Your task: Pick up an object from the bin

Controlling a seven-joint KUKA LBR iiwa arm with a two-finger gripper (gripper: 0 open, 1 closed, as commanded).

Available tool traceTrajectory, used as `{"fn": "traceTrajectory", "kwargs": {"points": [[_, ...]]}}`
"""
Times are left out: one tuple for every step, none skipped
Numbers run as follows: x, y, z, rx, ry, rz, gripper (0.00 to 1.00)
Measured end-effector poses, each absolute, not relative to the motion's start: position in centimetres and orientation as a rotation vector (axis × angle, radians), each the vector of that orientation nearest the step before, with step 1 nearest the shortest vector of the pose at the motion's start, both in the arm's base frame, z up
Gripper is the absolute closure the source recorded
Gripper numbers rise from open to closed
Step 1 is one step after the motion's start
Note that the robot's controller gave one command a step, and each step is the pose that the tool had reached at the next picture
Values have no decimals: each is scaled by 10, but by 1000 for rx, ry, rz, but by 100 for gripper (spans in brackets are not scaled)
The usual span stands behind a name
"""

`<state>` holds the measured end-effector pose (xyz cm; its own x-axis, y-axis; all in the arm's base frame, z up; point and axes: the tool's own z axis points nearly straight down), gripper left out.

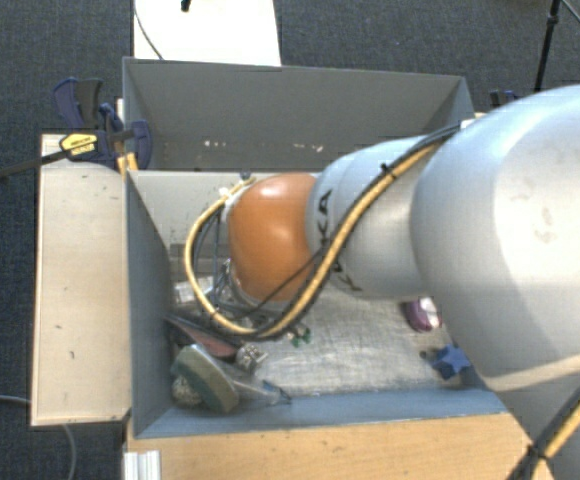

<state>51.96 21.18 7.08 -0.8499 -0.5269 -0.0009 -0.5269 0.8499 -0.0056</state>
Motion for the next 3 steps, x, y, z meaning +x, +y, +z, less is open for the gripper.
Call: {"fn": "traceTrajectory", "kwargs": {"points": [[520, 210, 71, -858, 3021, -12, 100], [500, 170, 183, -1055, 2951, -1, 100], [553, 150, 377, -1291, 2849, -4, 100]]}}
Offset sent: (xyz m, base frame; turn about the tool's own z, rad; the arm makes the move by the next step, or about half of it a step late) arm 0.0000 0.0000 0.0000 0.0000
